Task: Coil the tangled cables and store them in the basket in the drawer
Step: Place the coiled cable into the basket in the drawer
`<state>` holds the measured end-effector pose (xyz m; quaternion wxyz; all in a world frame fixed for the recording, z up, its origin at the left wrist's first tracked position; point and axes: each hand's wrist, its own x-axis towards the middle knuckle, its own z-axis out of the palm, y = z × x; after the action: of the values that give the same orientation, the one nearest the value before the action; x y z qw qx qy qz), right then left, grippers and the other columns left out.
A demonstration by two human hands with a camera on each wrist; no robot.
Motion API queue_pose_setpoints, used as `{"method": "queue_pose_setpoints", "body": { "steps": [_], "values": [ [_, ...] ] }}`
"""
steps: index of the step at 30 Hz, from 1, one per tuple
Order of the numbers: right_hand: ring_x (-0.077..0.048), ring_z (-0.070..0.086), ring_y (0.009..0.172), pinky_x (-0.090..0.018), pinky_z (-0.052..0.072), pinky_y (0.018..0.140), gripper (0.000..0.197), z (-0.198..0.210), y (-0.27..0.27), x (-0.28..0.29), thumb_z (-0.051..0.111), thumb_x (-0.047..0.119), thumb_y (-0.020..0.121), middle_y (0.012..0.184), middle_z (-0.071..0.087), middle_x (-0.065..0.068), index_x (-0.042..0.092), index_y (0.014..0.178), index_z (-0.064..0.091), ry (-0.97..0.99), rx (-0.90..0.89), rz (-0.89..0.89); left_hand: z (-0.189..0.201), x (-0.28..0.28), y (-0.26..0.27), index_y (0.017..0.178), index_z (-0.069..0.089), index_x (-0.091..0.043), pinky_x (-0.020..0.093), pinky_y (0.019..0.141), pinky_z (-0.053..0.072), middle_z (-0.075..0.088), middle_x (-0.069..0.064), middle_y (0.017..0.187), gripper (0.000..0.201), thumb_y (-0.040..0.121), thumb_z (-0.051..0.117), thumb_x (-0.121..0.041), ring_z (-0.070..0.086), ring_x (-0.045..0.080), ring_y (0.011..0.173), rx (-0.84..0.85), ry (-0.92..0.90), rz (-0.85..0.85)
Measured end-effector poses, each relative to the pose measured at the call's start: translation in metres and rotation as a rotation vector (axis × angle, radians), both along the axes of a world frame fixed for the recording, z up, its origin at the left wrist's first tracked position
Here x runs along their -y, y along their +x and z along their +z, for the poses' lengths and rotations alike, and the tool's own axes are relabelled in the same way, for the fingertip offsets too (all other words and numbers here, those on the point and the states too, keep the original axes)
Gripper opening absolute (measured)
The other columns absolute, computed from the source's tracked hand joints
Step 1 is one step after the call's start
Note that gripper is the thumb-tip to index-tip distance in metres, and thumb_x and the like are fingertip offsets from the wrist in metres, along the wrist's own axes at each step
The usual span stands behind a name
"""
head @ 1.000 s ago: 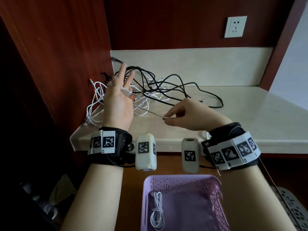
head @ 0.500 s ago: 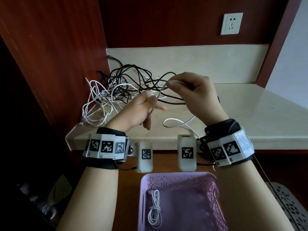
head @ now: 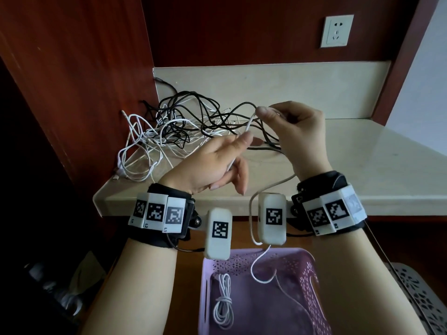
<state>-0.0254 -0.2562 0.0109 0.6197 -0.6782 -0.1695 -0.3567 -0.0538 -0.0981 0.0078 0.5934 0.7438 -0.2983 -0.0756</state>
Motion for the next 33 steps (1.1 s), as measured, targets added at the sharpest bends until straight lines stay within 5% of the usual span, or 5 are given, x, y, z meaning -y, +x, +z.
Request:
{"method": "queue_pose_setpoints", "body": {
  "steps": [9, 16, 22, 27, 33],
  "values": [
    [-0.006, 0.033, 0.05, -0.023, 0.028, 0.052, 0.034, -0.017, 0.013, -0.006, 0.059, 0.028, 0.093, 0.048, 0.043, 0.001, 0.005, 0.069, 0.062, -0.247, -0.143, 0.072, -0.001, -0.01, 0.005, 0.125, 0.042, 0.012, 0.042, 0.102, 0.045, 0.06, 0.007, 0.047, 0.049, 0.105, 0.011, -0.02, 0.061, 0.01, 0.043, -0.155, -0.289, -0.277],
    [-0.005, 0.038, 0.042, -0.018, 0.036, 0.047, 0.016, -0.034, 0.019, -0.016, 0.054, 0.018, 0.095, 0.048, 0.045, 0.009, 0.027, 0.107, 0.06, -0.665, -0.355, 0.241, -0.002, -0.016, 0.029, 0.116, 0.06, -0.004, 0.037, 0.105, 0.042, 0.073, -0.002, 0.103, 0.043, 0.099, 0.031, -0.031, 0.07, 0.01, 0.079, -0.124, -1.018, -0.027],
    [0.0, 0.047, 0.054, -0.019, 0.04, 0.061, 0.018, -0.032, 0.014, -0.014, 0.072, 0.018, 0.081, 0.062, 0.055, 0.012, 0.026, 0.096, 0.068, -0.861, -0.481, 0.389, -0.002, -0.036, 0.038, 0.148, 0.028, -0.014, 0.023, 0.113, 0.029, 0.038, -0.011, 0.146, 0.051, 0.105, 0.01, -0.034, 0.04, 0.002, 0.133, 0.125, -0.982, 0.189],
    [-0.01, 0.058, 0.056, -0.028, 0.049, 0.065, 0.013, -0.024, 0.007, -0.011, 0.063, 0.008, 0.088, 0.065, 0.065, 0.002, 0.014, 0.098, 0.069, -0.816, -0.439, 0.424, -0.006, -0.05, 0.05, 0.146, 0.033, -0.017, 0.021, 0.103, 0.033, 0.047, -0.021, 0.138, 0.044, 0.106, 0.019, -0.03, 0.046, -0.006, 0.118, 0.188, -0.894, 0.474],
    [-0.015, 0.056, 0.038, -0.02, 0.045, 0.044, 0.014, -0.014, -0.003, -0.01, 0.055, 0.009, 0.094, 0.064, 0.059, 0.001, 0.014, 0.094, 0.069, -0.618, -0.345, 0.354, -0.017, -0.048, 0.056, 0.095, 0.054, -0.036, 0.023, 0.086, 0.045, 0.054, -0.033, 0.059, 0.011, 0.1, 0.044, -0.036, 0.052, -0.015, 0.06, 0.176, -0.64, 0.732]
  ]
}}
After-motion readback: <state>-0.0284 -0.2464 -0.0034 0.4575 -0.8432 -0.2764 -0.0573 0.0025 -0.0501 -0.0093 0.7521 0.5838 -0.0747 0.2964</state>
